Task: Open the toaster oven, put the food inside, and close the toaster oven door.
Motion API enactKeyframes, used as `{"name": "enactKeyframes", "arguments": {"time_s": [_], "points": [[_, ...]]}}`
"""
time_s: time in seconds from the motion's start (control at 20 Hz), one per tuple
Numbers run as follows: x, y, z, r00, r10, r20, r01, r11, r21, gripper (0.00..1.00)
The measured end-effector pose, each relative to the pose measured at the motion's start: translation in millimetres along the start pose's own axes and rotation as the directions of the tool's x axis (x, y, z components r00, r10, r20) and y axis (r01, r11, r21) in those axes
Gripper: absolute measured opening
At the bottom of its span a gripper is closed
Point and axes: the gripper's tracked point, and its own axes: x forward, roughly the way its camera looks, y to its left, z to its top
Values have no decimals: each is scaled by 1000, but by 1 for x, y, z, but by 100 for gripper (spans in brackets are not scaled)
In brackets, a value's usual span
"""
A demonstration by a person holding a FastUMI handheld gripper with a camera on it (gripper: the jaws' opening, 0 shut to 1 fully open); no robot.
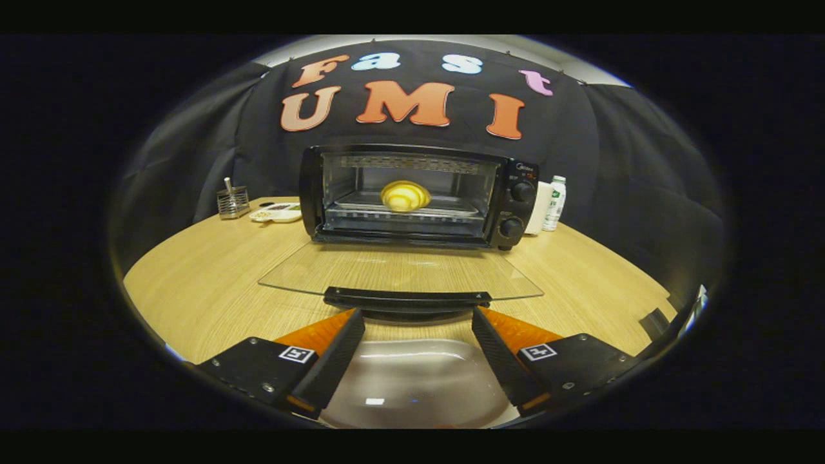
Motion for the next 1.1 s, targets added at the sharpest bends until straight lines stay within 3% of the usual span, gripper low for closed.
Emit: {"name": "enactKeyframes", "arguments": {"time_s": [0.35, 1.1], "points": [[-1, 10, 13, 998, 53, 19, -54, 997, 59, 99], [5, 3, 136, 978, 29, 209, -43, 997, 63, 100]]}}
